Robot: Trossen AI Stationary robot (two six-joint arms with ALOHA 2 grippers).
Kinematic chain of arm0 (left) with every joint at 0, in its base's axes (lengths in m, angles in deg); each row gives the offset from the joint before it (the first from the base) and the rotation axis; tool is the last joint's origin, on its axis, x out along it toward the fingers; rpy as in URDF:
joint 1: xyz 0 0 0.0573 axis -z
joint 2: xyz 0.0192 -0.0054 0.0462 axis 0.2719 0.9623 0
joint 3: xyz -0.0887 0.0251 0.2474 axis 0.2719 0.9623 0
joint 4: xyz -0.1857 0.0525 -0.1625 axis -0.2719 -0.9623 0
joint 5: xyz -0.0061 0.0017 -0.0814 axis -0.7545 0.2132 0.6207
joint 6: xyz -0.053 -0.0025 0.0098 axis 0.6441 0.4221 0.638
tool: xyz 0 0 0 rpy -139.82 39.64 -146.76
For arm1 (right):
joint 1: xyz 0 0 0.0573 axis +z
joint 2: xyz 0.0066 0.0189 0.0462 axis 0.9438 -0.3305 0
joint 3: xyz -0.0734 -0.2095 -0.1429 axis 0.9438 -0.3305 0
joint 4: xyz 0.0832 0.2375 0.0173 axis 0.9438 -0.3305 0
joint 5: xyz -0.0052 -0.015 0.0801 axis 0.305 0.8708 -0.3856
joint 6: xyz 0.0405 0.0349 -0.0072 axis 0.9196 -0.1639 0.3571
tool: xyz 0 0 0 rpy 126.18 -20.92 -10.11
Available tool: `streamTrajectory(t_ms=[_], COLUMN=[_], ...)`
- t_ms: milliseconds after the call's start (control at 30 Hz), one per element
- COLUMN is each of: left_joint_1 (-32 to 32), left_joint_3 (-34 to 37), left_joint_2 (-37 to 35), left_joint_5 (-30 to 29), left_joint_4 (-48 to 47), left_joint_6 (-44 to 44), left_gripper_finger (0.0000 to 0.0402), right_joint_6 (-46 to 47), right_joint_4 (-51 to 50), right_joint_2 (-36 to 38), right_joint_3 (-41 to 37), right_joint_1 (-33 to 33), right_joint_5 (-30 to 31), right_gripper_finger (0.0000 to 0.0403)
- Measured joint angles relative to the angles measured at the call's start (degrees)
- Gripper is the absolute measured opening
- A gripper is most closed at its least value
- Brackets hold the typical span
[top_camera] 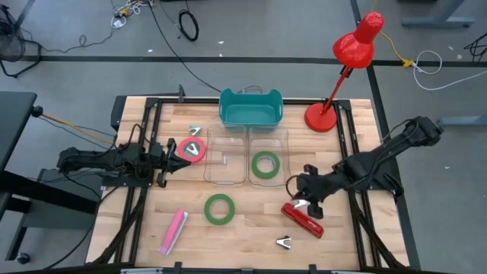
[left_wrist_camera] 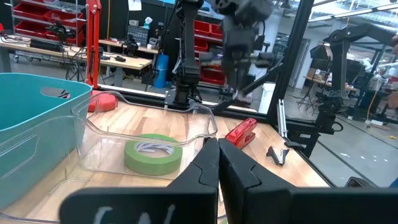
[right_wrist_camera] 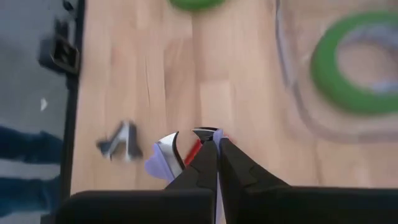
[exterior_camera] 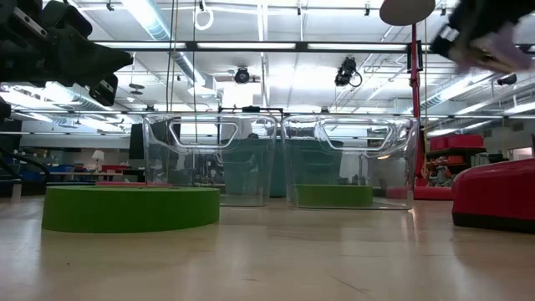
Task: Pick and place Stapler, Stapler remover, tape
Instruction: Put the violet staple remover into the left transparent bin
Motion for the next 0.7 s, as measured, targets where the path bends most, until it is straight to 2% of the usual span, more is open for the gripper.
streamTrajectory(t_ms=[133, 533, 700], left_joint_1=[0.0, 0.0, 0.0], left_joint_3=[0.0, 0.0, 0.0], left_joint_2=[0.0, 0.0, 0.0], left_joint_5=[0.0, 0.0, 0.0], left_joint_4=[0.0, 0.0, 0.0], left_joint_6=[0.0, 0.0, 0.1], left_gripper_finger=[0.0003, 0.0003, 0.0003], right_joint_6=[-4.1, -9.0, -11.9], right_joint_4=[0.3, 6.6, 6.0], right_joint_2=[0.0, -0.1, -2.5], right_joint_3=[2.7, 2.9, 6.1], right_joint_1=[-2.6, -10.1, -13.5], right_joint_5=[0.0, 0.0, -0.5], right_gripper_finger=[0.0002, 0.0002, 0.0002])
